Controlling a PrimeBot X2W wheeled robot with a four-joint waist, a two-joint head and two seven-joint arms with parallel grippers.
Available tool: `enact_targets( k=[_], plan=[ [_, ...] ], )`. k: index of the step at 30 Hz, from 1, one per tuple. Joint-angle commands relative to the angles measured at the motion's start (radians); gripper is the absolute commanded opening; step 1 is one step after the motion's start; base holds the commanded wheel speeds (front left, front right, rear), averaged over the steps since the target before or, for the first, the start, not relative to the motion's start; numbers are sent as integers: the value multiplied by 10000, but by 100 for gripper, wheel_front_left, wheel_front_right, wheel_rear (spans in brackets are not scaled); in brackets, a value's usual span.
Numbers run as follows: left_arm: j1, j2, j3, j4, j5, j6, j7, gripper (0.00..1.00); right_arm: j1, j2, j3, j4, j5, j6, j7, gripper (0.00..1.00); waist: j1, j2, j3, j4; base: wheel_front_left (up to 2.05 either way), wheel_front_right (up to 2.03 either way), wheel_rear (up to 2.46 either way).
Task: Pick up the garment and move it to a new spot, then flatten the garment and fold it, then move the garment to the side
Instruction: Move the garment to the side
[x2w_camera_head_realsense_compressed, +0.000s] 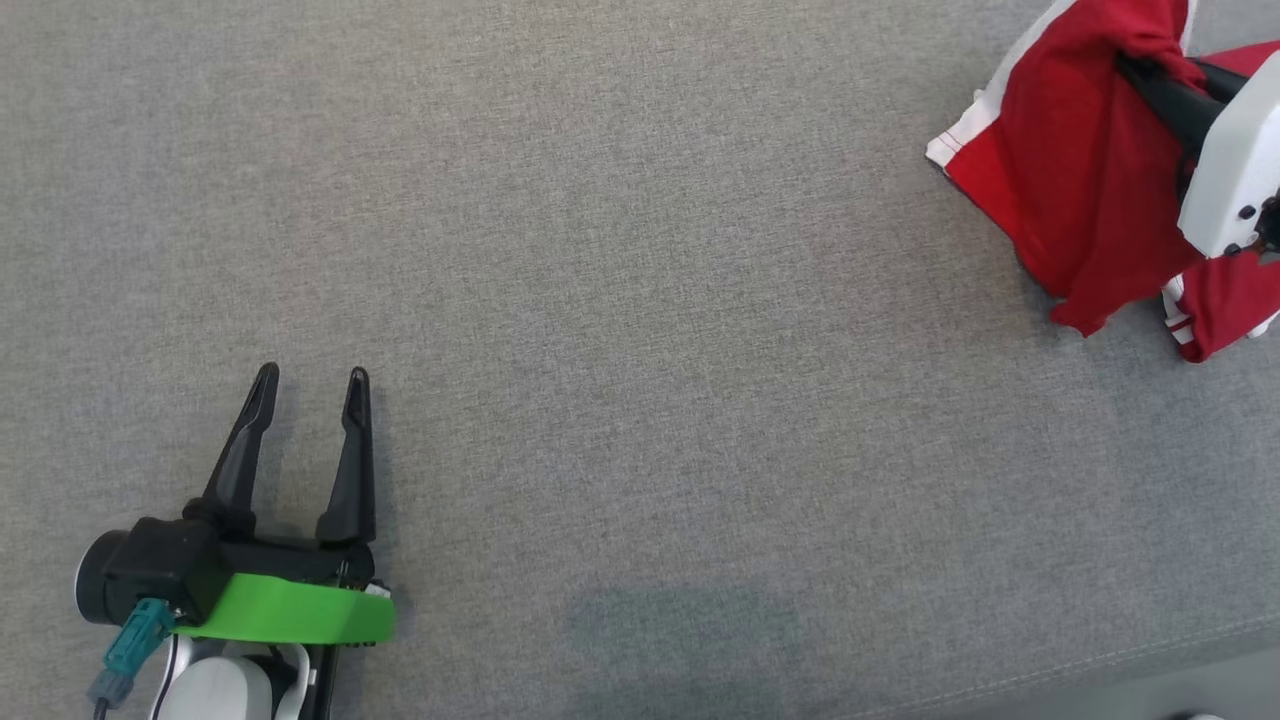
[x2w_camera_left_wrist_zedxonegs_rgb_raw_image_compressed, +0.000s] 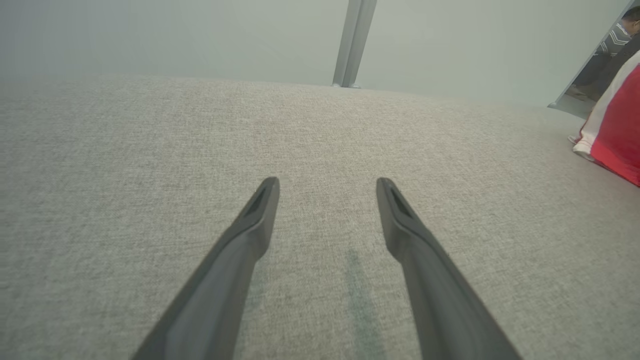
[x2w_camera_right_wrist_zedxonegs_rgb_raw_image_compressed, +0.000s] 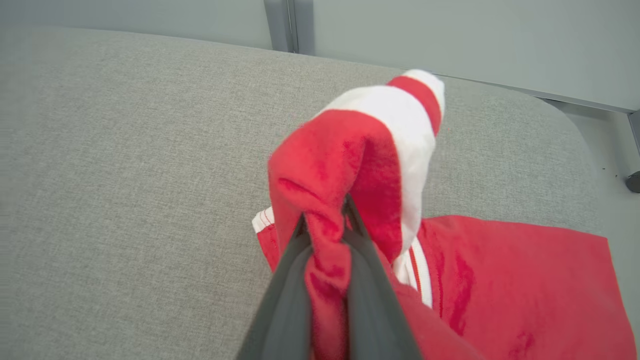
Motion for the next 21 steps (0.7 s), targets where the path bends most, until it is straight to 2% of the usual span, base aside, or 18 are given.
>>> enact_targets(
  k=[1, 6, 11, 16, 21],
  plan=[
    [-121, 14, 104, -19, 71, -28, 5, 100, -130, 18, 57, -54, 189, -11, 84, 0, 0, 26, 6, 22, 0, 0, 0],
    [23, -31, 240, -58, 106, -28, 5, 100, 37, -180, -217, -109, 802, -11, 558, 0, 0, 26, 80, -58, 0, 0, 0],
    [143, 43, 404, -103, 145, -28, 5, 100, 521, -688, -877, -267, 1345, -11, 1101, 0, 0, 26, 200, -233, 0, 0, 0],
    [-62, 205, 279, -28, 129, -28, 5, 100, 879, -1049, -1410, 297, 645, -9, 921, 0, 0, 26, 328, -326, 0, 0, 0],
    [-384, 315, 70, 33, 55, -28, 5, 100, 645, -867, -1483, 1302, -552, -11, 463, 0, 0, 26, 548, -236, 0, 0, 0]
  ],
)
